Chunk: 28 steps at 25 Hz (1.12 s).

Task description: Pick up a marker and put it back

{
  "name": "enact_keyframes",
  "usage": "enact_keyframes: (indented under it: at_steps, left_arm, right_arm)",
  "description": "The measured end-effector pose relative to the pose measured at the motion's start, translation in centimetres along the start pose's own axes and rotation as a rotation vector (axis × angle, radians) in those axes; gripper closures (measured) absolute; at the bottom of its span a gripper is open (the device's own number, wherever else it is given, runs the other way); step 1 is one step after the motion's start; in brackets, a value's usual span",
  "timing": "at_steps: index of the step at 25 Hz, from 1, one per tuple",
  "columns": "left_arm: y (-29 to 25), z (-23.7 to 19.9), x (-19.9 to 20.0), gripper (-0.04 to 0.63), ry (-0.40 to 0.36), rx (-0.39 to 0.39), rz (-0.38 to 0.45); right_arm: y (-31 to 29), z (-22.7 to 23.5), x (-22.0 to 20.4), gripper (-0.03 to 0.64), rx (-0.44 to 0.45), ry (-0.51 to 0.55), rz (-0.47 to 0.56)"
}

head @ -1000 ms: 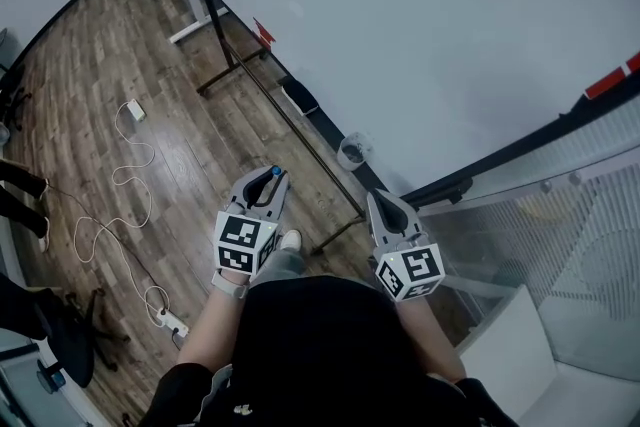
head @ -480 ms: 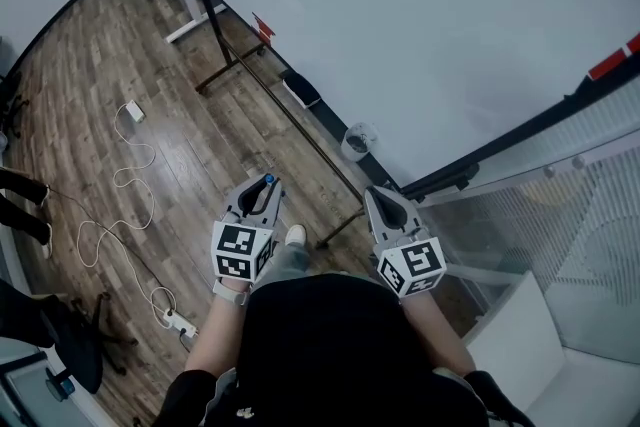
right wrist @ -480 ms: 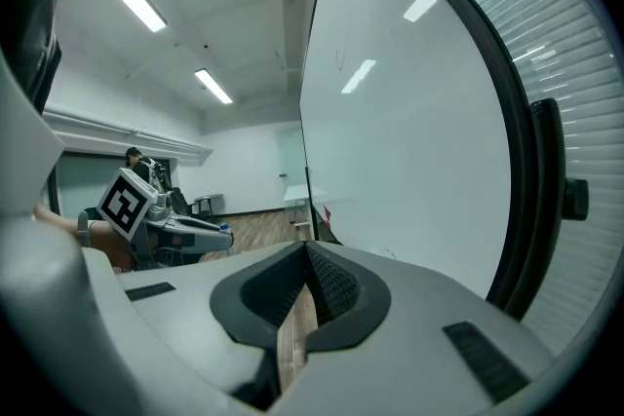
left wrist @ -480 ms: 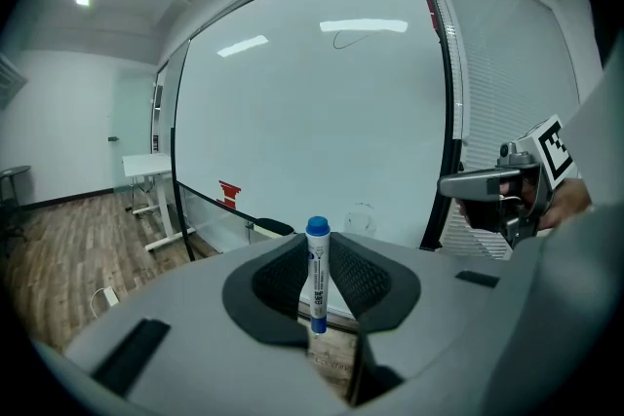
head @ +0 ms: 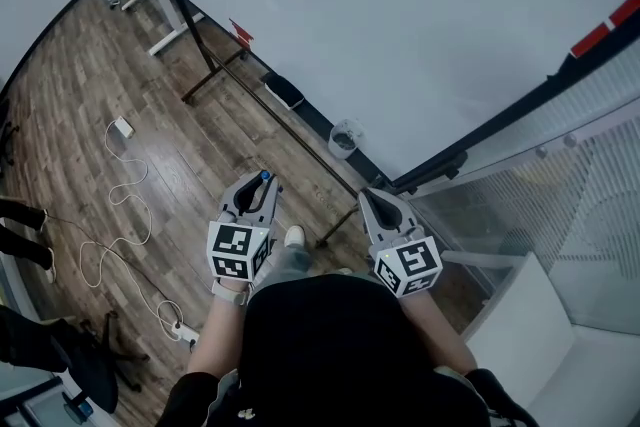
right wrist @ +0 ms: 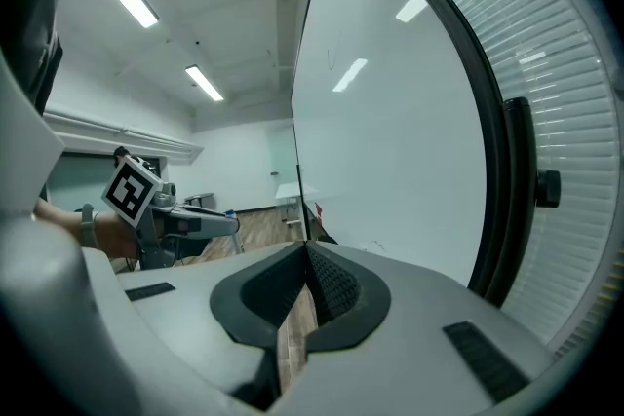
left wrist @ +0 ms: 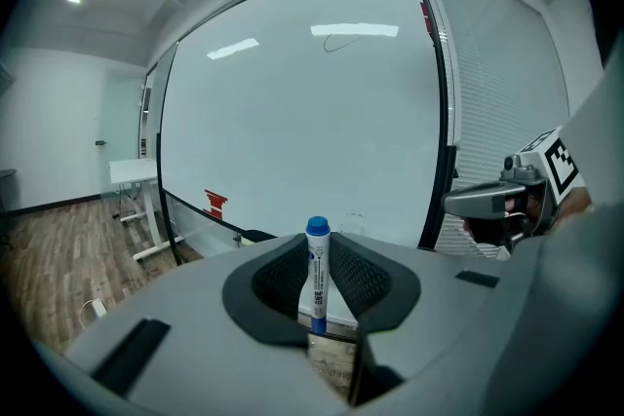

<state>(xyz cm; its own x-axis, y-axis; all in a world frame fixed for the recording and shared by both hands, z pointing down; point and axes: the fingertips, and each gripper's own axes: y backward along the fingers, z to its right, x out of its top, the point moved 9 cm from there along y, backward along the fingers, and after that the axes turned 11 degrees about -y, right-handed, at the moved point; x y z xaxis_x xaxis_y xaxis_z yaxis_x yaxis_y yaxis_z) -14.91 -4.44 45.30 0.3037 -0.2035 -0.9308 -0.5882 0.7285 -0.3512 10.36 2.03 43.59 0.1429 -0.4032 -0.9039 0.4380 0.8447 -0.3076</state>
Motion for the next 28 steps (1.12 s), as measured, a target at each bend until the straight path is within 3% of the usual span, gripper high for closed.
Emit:
enact_keyframes:
  at_steps: [18, 28]
  left_arm:
    - [-9.0, 1.6, 7.3, 0.514, -0.126, -0.223, 0.130]
    - [-14.4, 3.1, 8.8, 0.514, -0.126, -0.338, 0.150]
  right_arm:
    - [3.6, 3.7, 0.4, 0.588, -0.237, -0.064, 0.084]
    - [5.8, 5.0, -0.1, 0.588, -0.380, -0.109, 0.114]
